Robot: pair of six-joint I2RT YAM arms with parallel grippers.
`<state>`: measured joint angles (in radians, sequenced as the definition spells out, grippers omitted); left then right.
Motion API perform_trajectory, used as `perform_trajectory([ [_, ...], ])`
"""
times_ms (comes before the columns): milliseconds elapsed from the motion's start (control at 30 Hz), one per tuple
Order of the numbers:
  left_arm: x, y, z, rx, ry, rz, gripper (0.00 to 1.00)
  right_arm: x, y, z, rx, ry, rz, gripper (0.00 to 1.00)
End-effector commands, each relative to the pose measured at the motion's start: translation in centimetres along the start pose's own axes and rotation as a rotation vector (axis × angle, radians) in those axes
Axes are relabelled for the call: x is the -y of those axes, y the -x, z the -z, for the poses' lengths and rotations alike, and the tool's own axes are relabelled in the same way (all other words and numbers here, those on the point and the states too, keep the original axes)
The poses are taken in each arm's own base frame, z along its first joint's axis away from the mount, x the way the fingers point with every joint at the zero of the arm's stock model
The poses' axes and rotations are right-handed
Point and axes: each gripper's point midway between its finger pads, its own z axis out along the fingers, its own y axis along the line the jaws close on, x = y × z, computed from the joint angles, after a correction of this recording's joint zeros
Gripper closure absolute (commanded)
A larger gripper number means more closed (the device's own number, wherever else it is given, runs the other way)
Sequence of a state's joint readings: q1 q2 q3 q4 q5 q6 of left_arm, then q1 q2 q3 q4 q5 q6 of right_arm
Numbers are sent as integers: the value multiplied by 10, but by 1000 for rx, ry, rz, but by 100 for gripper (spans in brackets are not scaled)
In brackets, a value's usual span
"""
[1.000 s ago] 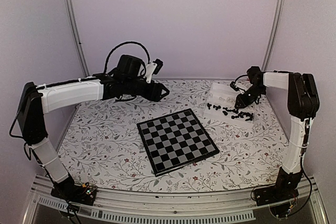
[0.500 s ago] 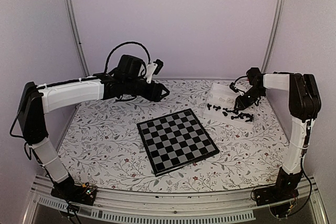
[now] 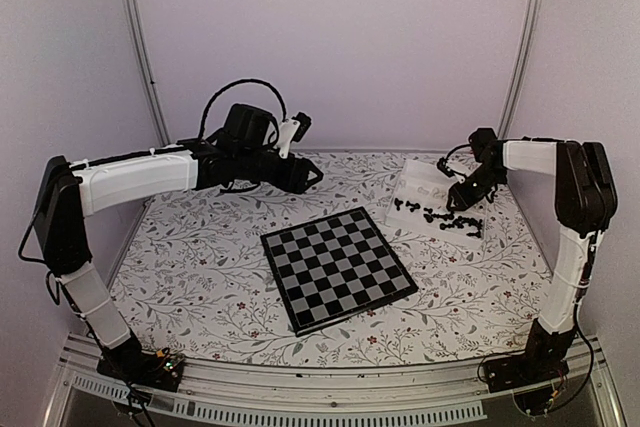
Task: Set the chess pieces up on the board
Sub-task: Pick up the chess piece from the storage box.
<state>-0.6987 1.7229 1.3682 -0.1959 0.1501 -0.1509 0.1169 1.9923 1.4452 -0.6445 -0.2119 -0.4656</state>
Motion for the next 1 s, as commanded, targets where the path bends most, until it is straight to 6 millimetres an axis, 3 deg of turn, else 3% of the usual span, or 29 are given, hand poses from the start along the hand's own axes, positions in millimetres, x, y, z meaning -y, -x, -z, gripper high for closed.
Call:
perform_trajectory([
  [0, 11, 8, -1, 15, -26, -4, 35, -3, 3, 13, 17, -18, 6, 68],
  [967, 13, 2, -6, -8, -26, -12, 35, -9, -12, -20, -52, 30, -3, 75],
])
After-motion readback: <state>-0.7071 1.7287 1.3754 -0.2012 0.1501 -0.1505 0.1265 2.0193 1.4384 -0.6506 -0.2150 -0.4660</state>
